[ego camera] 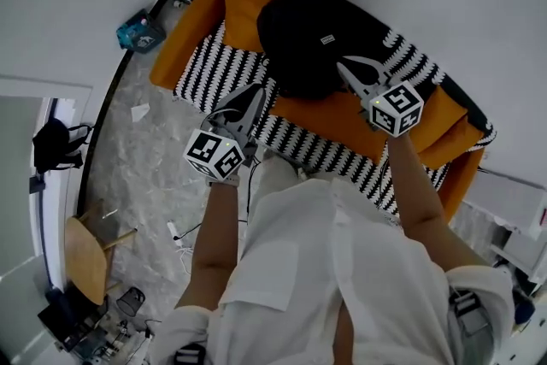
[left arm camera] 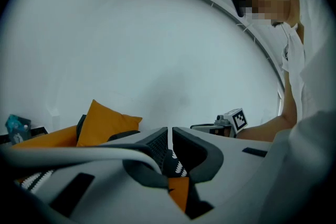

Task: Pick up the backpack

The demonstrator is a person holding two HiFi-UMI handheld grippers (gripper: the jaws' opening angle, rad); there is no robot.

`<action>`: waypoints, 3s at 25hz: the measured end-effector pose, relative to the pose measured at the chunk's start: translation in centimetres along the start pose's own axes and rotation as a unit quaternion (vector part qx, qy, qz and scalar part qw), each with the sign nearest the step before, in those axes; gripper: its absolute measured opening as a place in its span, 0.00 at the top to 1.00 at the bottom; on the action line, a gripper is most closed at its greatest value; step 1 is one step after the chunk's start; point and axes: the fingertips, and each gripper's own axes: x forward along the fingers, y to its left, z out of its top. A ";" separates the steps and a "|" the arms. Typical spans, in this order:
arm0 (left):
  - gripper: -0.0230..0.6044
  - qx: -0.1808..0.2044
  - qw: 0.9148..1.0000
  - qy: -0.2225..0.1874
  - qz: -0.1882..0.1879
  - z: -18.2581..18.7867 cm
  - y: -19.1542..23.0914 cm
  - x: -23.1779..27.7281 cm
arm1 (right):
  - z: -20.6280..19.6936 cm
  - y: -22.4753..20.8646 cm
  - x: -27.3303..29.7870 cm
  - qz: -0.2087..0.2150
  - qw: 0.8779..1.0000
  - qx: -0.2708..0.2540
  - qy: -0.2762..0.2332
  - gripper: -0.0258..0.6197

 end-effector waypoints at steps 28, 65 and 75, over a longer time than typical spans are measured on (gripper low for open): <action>0.89 -0.036 0.998 0.049 0.002 -0.8 9.6 7.6 | -3.9 -12.2 13.4 -0.005 0.993 -0.017 0.117 0.76; 0.89 -0.060 0.995 0.080 0.010 -3.6 11.2 12.8 | -8.9 -18.7 25.2 0.071 0.919 -0.231 0.312 0.76; 0.89 -0.065 0.994 0.092 -0.002 -5.5 9.9 13.5 | -8.7 -16.9 19.8 0.084 0.931 -0.202 0.291 0.86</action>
